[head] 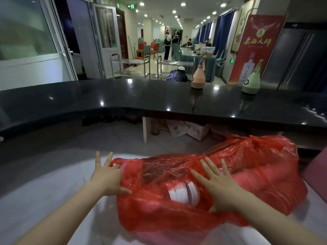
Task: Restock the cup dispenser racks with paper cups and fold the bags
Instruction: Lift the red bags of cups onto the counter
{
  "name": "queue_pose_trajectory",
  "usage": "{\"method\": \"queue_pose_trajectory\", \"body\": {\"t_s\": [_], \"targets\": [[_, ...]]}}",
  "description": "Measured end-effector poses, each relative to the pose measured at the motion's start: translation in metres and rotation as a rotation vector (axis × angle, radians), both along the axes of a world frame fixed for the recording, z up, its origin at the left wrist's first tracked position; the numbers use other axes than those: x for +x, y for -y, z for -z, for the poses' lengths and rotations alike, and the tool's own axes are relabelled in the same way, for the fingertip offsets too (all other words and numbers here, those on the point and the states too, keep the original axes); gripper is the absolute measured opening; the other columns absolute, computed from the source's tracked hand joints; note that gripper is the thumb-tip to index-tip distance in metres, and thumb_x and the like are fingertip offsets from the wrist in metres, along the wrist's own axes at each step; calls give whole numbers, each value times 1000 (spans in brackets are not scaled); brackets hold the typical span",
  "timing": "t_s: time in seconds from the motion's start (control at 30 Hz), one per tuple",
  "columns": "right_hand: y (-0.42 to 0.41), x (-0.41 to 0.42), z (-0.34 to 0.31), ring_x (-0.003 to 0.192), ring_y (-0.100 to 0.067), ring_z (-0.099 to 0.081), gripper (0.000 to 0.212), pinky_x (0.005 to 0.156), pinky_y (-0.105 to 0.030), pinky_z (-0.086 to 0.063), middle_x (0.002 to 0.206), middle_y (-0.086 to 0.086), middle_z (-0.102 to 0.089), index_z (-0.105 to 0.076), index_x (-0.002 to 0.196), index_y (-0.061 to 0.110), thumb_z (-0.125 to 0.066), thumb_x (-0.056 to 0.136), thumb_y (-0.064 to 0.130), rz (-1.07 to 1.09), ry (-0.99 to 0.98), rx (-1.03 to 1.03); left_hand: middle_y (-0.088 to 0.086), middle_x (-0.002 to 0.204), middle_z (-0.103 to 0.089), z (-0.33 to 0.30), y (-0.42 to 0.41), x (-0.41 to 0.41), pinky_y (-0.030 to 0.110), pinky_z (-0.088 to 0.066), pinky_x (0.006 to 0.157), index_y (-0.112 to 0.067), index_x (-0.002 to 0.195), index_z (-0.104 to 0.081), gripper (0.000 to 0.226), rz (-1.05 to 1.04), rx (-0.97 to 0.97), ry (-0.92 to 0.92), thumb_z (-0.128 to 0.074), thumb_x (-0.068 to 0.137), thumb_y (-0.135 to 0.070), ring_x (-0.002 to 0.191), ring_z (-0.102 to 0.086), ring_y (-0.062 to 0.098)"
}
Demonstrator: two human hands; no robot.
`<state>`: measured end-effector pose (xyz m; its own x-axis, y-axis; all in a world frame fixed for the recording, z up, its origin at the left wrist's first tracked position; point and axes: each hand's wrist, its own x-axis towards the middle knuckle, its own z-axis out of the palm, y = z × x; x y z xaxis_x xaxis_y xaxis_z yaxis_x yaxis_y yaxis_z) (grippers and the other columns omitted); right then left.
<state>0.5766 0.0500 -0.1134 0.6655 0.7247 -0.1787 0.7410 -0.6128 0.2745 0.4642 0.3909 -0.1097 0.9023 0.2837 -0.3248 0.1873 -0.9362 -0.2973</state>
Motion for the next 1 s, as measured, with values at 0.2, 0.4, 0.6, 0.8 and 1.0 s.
{"method": "queue_pose_trajectory", "body": {"t_s": [0.2,0.4,0.6,0.8,1.0], "targets": [[-45,-4,20,133,-38,37,131,90,-64,35,152,-24,25,43,131,39,-70,68,57,-1,39,94,1,160,-2,8,-16,-25,72,20,96,-20,151,3,118,-138,78,-23,-74,68,-52,144,13,38],[-105,9,17,140,-38,27,125,93,-63,32,155,-21,20,38,135,38,-67,71,61,6,115,200,-8,160,-2,-6,-22,-33,68,21,99,-34,151,-2,82,-100,-120,202,-49,84,-38,143,21,32],[-117,1,12,145,-27,15,91,96,-54,33,160,-3,3,-4,150,35,-54,80,65,-103,97,333,-17,158,-5,-23,9,-40,51,41,88,-42,149,-14,76,83,-127,467,-49,82,-35,135,35,18],[-58,-3,-10,146,-20,-10,59,113,-52,6,156,2,-25,-42,139,31,-57,84,46,-100,111,529,-11,160,-2,-29,49,-17,41,15,113,-36,150,-15,70,278,-206,490,-45,87,-31,146,14,16],[24,9,-26,117,-29,-57,30,103,-52,-38,116,-4,-66,-70,101,17,-77,71,17,-35,155,858,-6,160,6,-23,106,25,36,3,117,-34,151,-11,68,378,-288,447,-46,92,-32,147,7,15]]}}
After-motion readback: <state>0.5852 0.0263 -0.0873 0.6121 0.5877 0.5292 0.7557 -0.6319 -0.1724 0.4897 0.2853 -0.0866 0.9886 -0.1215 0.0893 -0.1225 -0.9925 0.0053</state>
